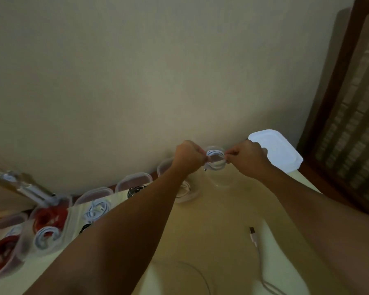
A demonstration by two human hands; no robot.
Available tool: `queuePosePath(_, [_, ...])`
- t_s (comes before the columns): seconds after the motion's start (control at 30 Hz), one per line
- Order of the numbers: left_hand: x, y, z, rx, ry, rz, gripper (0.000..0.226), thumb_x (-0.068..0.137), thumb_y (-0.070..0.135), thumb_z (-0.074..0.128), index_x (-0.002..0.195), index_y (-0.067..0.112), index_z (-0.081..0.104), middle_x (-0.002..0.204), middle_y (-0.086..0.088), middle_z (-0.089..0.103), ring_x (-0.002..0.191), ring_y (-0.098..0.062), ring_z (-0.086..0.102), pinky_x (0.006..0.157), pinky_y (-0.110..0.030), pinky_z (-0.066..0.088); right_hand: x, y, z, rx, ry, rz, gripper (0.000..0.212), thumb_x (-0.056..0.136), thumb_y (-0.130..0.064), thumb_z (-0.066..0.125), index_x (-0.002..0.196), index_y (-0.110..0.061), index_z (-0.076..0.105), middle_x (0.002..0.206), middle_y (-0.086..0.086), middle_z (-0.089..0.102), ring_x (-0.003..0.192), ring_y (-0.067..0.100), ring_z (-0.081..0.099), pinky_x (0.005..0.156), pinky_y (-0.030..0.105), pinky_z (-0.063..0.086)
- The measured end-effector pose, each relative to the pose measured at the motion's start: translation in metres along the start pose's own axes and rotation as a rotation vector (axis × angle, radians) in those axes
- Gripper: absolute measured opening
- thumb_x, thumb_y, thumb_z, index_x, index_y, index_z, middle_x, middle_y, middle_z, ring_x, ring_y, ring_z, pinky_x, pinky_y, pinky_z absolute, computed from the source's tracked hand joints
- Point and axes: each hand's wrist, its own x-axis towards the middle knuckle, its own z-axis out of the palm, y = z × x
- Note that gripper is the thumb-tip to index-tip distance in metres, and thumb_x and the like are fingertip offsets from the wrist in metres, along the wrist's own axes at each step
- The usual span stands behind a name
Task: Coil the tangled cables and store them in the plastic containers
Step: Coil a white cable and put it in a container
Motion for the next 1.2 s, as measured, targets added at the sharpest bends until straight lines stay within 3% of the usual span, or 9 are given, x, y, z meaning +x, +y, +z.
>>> queuePosePath(0.1, [0.013,-0.007,0.01,0.199,-0.029,0.061,0.026,0.084,0.032,0.083,0.092,0.007,0.081,0.081,-0.007,0.076,0.076,-0.02,0.074,0.074,-0.037,0.063,0.007,0.002,0.013,-0.161,-0.008,-0.098,0.02,0.093,-0.033,0.06,0.082,-0.032,0.077,0.076,-0.011,0.063,0.08,0.019,0.053,0.082,0.04,0.03])
queuePosePath(0.23, [0.018,-0.012,0.018,0.37,0.041,0.151,0.02,0.086,0.038,0.079,0.085,0.018,0.077,0.076,-0.001,0.072,0.071,-0.018,0.07,0.058,-0.03,0.051,0.009,0.006,0.027,-0.365,0.079,-0.218,0.026,0.097,-0.043,0.054,0.089,-0.032,0.077,0.092,-0.006,0.072,0.086,0.02,0.047,0.076,0.038,0.022])
queuePosePath(0.4, [0.021,-0.011,0.015,0.435,0.054,0.178,0.014,0.088,0.028,0.073,0.089,0.015,0.077,0.085,-0.006,0.071,0.078,-0.025,0.07,0.074,-0.042,0.061,0.01,0.008,0.028,-0.232,0.061,-0.207,0.032,0.1,-0.046,0.049,0.105,-0.032,0.077,0.104,-0.004,0.073,0.104,0.025,0.052,0.078,0.038,0.022])
queuePosePath(0.53, [0.022,-0.014,0.017,0.438,0.011,0.167,0.012,0.083,0.022,0.076,0.088,0.012,0.078,0.085,-0.009,0.071,0.079,-0.027,0.071,0.07,-0.041,0.06,0.008,0.013,0.027,-0.181,0.064,-0.224,0.026,0.099,-0.039,0.053,0.109,-0.03,0.076,0.109,-0.001,0.073,0.109,0.027,0.053,0.08,0.038,0.025])
queuePosePath(0.67, [0.02,-0.016,0.017,0.398,0.003,0.232,0.008,0.086,0.019,0.073,0.088,0.017,0.081,0.089,-0.006,0.071,0.079,-0.024,0.07,0.071,-0.038,0.059,0.003,0.013,0.023,-0.182,0.104,-0.273,0.023,0.098,-0.032,0.059,0.112,-0.026,0.075,0.113,0.002,0.074,0.107,0.029,0.056,0.088,0.042,0.036])
queuePosePath(0.77, [0.019,-0.015,0.016,0.389,0.019,0.297,0.017,0.091,0.02,0.072,0.106,0.021,0.08,0.095,0.0,0.058,0.082,-0.018,0.06,0.074,-0.033,0.049,0.0,0.013,0.021,-0.191,0.103,-0.271,0.023,0.098,-0.027,0.058,0.115,-0.025,0.074,0.117,0.001,0.073,0.109,0.03,0.054,0.088,0.042,0.034])
queuePosePath(0.87, [0.018,-0.014,0.015,0.417,0.017,0.321,0.023,0.093,0.021,0.072,0.115,0.022,0.078,0.096,0.002,0.05,0.09,-0.023,0.062,0.077,-0.033,0.048,0.0,0.016,0.018,-0.104,0.1,-0.255,0.024,0.096,-0.023,0.061,0.115,-0.027,0.074,0.117,-0.001,0.073,0.111,0.029,0.053,0.089,0.041,0.032])
queuePosePath(1.03, [0.01,-0.017,0.008,0.35,0.037,0.298,0.022,0.089,0.017,0.072,0.109,0.023,0.079,0.097,-0.003,0.057,0.091,-0.028,0.064,0.084,-0.042,0.055,-0.007,0.022,0.017,-0.045,0.179,-0.261,0.024,0.092,-0.016,0.067,0.114,-0.024,0.075,0.115,-0.003,0.073,0.108,0.026,0.055,0.087,0.04,0.034])
queuePosePath(1.2, [-0.029,-0.029,-0.003,0.269,0.101,0.325,0.016,0.092,0.015,0.07,0.101,0.023,0.08,0.098,-0.002,0.064,0.086,-0.02,0.063,0.078,-0.032,0.05,-0.044,0.016,0.013,0.019,0.229,-0.317,0.024,0.088,-0.016,0.074,0.111,-0.022,0.074,0.107,0.001,0.073,0.102,0.025,0.058,0.087,0.039,0.039])
